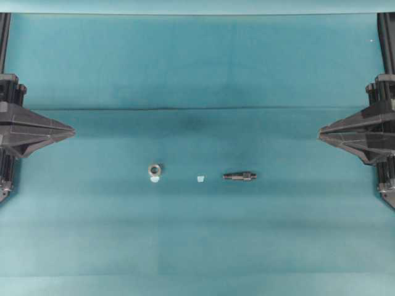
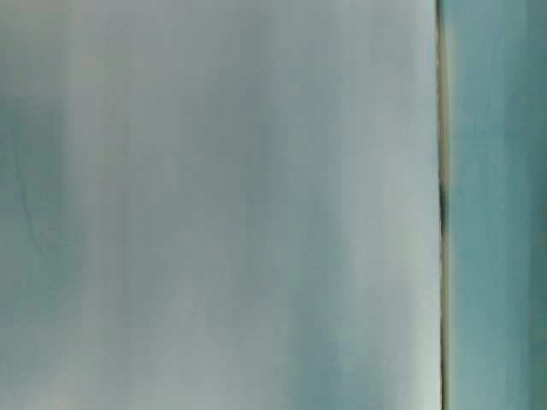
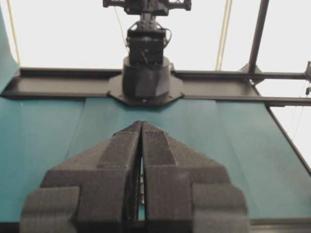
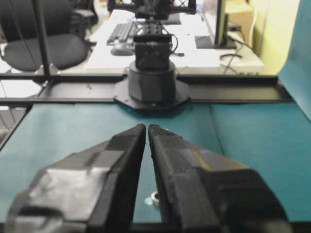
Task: Insert the washer onto the shaft with both hands.
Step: 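Move both grippers from rest toward the washer and the shaft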
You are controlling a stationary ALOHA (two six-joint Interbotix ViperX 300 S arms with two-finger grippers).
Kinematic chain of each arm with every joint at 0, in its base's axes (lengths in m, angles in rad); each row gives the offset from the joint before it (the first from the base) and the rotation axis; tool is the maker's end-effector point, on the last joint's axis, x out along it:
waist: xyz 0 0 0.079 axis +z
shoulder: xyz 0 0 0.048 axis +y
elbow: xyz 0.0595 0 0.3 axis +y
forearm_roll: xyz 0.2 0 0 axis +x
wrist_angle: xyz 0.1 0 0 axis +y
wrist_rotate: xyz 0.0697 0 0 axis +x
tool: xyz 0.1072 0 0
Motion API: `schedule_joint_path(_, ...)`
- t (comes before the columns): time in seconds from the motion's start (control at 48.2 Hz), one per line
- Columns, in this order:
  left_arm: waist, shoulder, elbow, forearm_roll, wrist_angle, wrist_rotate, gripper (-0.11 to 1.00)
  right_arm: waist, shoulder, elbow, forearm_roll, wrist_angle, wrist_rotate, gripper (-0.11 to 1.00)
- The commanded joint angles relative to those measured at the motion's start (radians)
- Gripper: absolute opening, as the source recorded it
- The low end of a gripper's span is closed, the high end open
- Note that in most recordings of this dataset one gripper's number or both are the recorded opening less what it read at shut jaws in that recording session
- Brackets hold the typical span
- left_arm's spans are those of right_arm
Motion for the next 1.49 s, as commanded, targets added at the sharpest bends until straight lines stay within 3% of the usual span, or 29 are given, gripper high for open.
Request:
schedule_joint_path(0.0, -0.011, 0.054, -0.017, 0.011, 0.017, -0.014, 0.02, -0.009, 0.011, -0.015, 0.005, -0.008, 0.0, 0.0)
schedule_joint_path(0.104, -0.023, 0.095, -0.041, 0.011, 0.035, -0.015, 0.02, -0.015, 0.014, -0.015, 0.066, 0.026, 0.021, 0.07)
schedule_joint_path(0.166, -0.026, 0.112, -0.054, 0.012, 0.043, -0.012, 0.02, -0.018, 0.017, -0.021, 0.081, 0.049, 0.038, 0.01)
schedule_joint_path(0.332, -0.026, 0.152, -0.075, 0.012, 0.081, -0.021, 0.02, -0.032, 0.018, -0.037, 0.08, 0.094, 0.077, -0.08)
schedule_joint_path(0.685, -0.008, 0.233, -0.175, 0.011, 0.276, -0.038, 0.02, -0.049, 0.094, -0.107, 0.081, 0.262, 0.098, -0.08)
schedule_joint_path(1.059, -0.005, 0.364, -0.253, 0.012, 0.364, -0.041, 0.02, -0.046, 0.296, -0.209, 0.08, 0.405, 0.098, -0.08)
schedule_joint_path(1.474, 0.0, 0.558, -0.414, 0.011, 0.623, -0.049, 0.02, -0.044, 0.52, -0.357, 0.08, 0.696, 0.089, -0.08)
